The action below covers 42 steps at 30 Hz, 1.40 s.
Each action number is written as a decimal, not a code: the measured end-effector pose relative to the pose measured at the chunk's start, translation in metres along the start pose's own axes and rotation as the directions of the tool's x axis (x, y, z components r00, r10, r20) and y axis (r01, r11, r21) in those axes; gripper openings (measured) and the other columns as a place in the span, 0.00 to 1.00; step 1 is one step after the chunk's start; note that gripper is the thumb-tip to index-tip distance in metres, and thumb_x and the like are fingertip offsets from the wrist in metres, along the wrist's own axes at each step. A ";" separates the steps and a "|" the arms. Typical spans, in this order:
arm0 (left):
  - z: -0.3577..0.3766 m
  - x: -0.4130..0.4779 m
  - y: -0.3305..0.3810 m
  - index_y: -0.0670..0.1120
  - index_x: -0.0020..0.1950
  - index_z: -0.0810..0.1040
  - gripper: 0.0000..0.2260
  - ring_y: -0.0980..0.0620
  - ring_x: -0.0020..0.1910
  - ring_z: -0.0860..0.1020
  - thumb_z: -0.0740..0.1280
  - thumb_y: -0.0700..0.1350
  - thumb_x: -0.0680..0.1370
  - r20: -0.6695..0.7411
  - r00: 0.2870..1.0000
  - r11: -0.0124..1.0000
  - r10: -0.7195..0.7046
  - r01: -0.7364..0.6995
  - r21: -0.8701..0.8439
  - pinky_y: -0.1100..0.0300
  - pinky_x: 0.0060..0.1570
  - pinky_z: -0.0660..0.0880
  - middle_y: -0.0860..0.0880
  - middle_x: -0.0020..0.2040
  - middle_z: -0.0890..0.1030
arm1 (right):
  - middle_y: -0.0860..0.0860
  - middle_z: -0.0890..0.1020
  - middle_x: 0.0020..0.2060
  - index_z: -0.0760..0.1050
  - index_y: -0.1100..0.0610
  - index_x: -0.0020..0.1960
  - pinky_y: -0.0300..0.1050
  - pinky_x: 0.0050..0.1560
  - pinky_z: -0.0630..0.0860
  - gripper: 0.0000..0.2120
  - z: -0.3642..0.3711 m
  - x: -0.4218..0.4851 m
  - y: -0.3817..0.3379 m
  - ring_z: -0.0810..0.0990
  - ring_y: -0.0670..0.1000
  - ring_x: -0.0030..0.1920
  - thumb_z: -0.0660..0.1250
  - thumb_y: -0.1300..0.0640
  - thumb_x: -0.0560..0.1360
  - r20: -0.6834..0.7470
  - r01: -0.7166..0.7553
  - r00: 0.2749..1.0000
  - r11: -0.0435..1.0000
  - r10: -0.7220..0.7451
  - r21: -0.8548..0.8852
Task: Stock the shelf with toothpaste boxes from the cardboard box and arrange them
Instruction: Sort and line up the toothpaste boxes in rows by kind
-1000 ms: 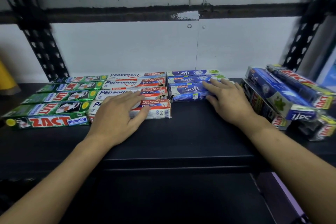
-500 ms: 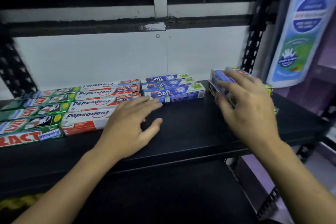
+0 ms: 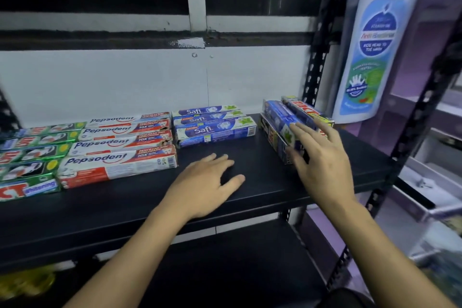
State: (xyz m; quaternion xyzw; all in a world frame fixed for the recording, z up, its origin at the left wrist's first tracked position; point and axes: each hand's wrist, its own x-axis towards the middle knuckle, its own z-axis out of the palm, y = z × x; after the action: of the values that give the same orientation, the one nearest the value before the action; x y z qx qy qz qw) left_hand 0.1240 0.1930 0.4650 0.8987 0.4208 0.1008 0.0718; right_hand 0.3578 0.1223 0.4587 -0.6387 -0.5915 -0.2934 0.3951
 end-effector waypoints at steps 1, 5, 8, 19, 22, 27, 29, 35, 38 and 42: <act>0.000 0.000 0.000 0.56 0.78 0.62 0.30 0.58 0.78 0.53 0.50 0.68 0.79 -0.003 1.000 1.000 0.000 0.000 -0.002 0.51 0.76 0.56 0.59 0.79 0.58 | 0.50 0.82 0.59 0.78 0.58 0.64 0.51 0.59 0.76 0.19 -0.002 0.000 0.000 0.74 0.57 0.65 0.72 0.58 0.74 -0.030 -0.008 0.999 1.000 0.009 0.025; 0.000 -0.002 0.000 0.57 0.78 0.59 0.31 0.57 0.78 0.57 0.52 0.69 0.78 -0.054 0.998 0.999 -0.017 0.015 -0.040 0.52 0.75 0.60 0.57 0.79 0.60 | 0.48 0.84 0.50 0.79 0.54 0.62 0.40 0.52 0.75 0.17 -0.024 0.000 -0.005 0.81 0.48 0.47 0.73 0.55 0.74 -0.156 -0.185 0.959 0.938 0.237 0.292; 0.000 -0.006 0.001 0.58 0.79 0.53 0.34 0.53 0.71 0.69 0.57 0.69 0.77 -0.162 0.986 0.996 -0.034 0.019 -0.091 0.52 0.70 0.66 0.55 0.77 0.63 | 0.44 0.84 0.45 0.80 0.53 0.61 0.34 0.47 0.76 0.15 -0.050 -0.005 -0.011 0.81 0.40 0.42 0.73 0.55 0.74 -0.092 -0.292 0.903 0.755 0.421 0.587; -0.006 -0.018 -0.003 0.53 0.62 0.74 0.16 0.64 0.58 0.74 0.69 0.53 0.77 -0.540 0.841 0.958 0.032 -0.180 -0.224 0.57 0.60 0.74 0.60 0.58 0.78 | 0.50 0.86 0.41 0.78 0.53 0.48 0.50 0.40 0.81 0.05 -0.040 -0.036 -0.013 0.83 0.49 0.41 0.71 0.52 0.76 0.393 -0.599 0.780 0.400 0.487 0.694; -0.007 -0.018 -0.008 0.55 0.61 0.75 0.16 0.66 0.58 0.71 0.70 0.57 0.75 -0.460 0.887 0.964 0.040 -0.155 -0.216 0.64 0.57 0.69 0.62 0.59 0.76 | 0.45 0.85 0.37 0.80 0.50 0.45 0.36 0.42 0.75 0.07 -0.037 -0.033 -0.012 0.82 0.39 0.40 0.69 0.47 0.76 0.292 -0.547 0.836 0.679 0.464 0.490; -0.011 -0.019 -0.018 0.59 0.65 0.71 0.23 0.66 0.61 0.67 0.72 0.61 0.72 -0.348 0.933 0.977 0.087 -0.148 -0.153 0.66 0.58 0.64 0.62 0.64 0.72 | 0.43 0.84 0.47 0.81 0.48 0.52 0.35 0.49 0.75 0.14 -0.037 -0.031 -0.013 0.81 0.41 0.46 0.67 0.40 0.75 0.267 -0.423 0.898 0.856 0.350 0.297; -0.015 -0.018 -0.020 0.59 0.66 0.70 0.24 0.63 0.63 0.68 0.70 0.62 0.73 -0.314 0.944 0.983 0.104 -0.145 -0.112 0.64 0.59 0.67 0.60 0.66 0.73 | 0.43 0.79 0.62 0.78 0.46 0.62 0.45 0.60 0.73 0.24 -0.040 -0.032 -0.009 0.77 0.46 0.58 0.68 0.36 0.71 0.318 -0.296 0.923 0.929 0.219 0.220; -0.027 -0.020 -0.029 0.57 0.65 0.71 0.22 0.62 0.62 0.70 0.66 0.64 0.74 -0.239 0.963 0.985 0.123 -0.149 -0.091 0.62 0.59 0.68 0.60 0.64 0.75 | 0.34 0.78 0.55 0.69 0.43 0.72 0.30 0.58 0.71 0.40 -0.054 -0.027 0.009 0.76 0.35 0.56 0.76 0.41 0.63 0.561 -0.242 0.828 0.899 -0.005 0.365; -0.034 -0.023 -0.033 0.55 0.62 0.74 0.19 0.60 0.59 0.73 0.68 0.61 0.75 -0.210 0.970 0.982 0.123 -0.150 -0.115 0.63 0.56 0.68 0.60 0.61 0.77 | 0.37 0.81 0.53 0.70 0.42 0.71 0.36 0.58 0.74 0.36 -0.053 -0.021 0.010 0.78 0.40 0.55 0.76 0.41 0.64 0.588 -0.337 0.808 0.837 0.023 0.431; -0.040 -0.027 -0.040 0.57 0.62 0.75 0.18 0.57 0.57 0.74 0.67 0.62 0.75 -0.143 0.988 0.986 0.055 -0.076 -0.148 0.59 0.55 0.71 0.60 0.59 0.78 | 0.36 0.80 0.60 0.70 0.43 0.72 0.42 0.67 0.72 0.35 -0.051 -0.018 0.013 0.76 0.37 0.62 0.77 0.49 0.67 0.689 -0.446 0.723 0.732 -0.045 0.516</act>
State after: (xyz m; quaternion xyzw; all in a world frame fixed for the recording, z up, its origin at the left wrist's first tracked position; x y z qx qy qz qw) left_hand 0.0675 0.1997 0.4916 0.8947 0.3861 0.1972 0.1076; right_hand 0.3727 0.0692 0.4678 -0.5852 -0.6762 0.2244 0.3872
